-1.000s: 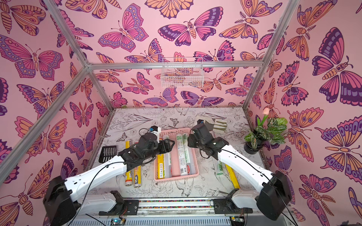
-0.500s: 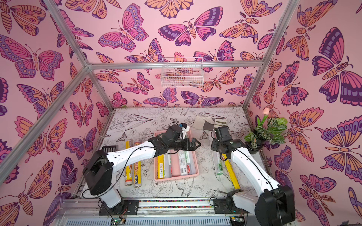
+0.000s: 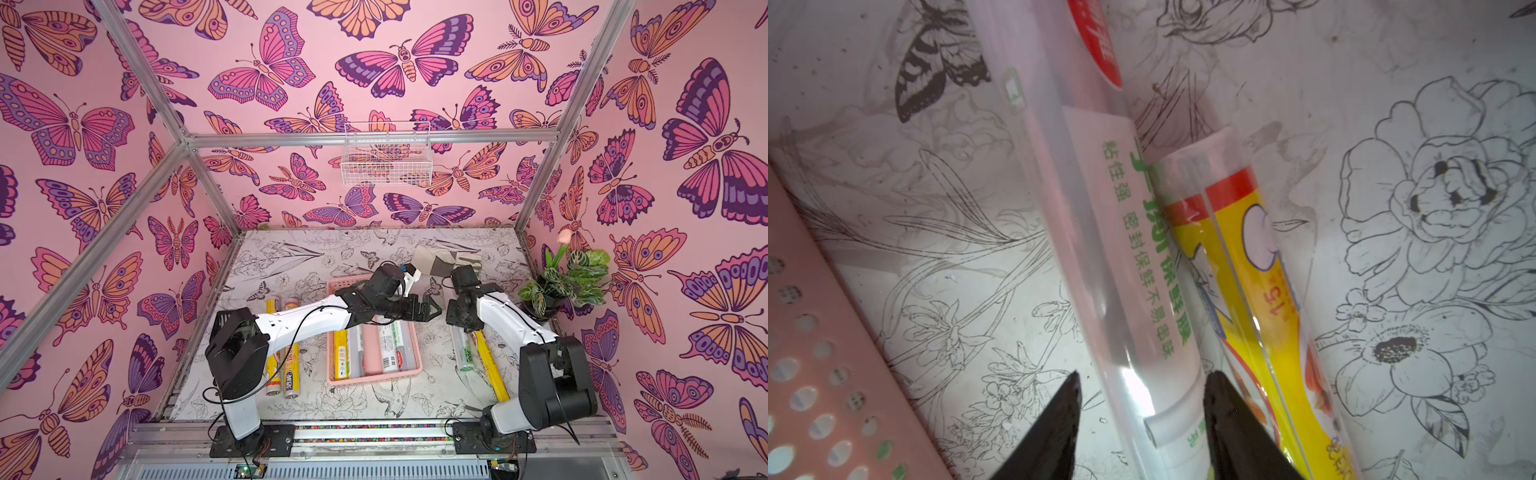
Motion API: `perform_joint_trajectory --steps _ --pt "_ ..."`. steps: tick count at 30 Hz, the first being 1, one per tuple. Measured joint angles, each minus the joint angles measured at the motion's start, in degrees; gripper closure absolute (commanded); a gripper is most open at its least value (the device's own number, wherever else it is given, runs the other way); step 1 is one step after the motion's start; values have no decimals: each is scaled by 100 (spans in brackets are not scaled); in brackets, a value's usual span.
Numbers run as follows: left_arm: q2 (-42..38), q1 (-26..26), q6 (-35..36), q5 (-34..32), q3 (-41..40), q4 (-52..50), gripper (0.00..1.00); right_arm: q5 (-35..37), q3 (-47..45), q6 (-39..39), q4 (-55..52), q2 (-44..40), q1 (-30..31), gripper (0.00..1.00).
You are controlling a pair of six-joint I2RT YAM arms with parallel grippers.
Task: Put the plastic wrap into the basket
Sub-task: Pick up the plastic wrap from the center of the board.
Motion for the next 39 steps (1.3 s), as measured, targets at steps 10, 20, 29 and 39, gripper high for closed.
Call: perform_joint_trajectory --steps 10,20,29,39 --pt "0 2 74 2 15 -20 0 -33 396 -326 -85 476 0 44" --pt "0 4 107 2 15 -70 0 -59 557 -667 -166 903 -17 44" --pt "0 26 107 2 15 -105 0 -293 649 -831 -131 1233 -26 40" --pt "-2 66 107 0 11 -105 0 -417 654 -879 -81 1410 -26 39"
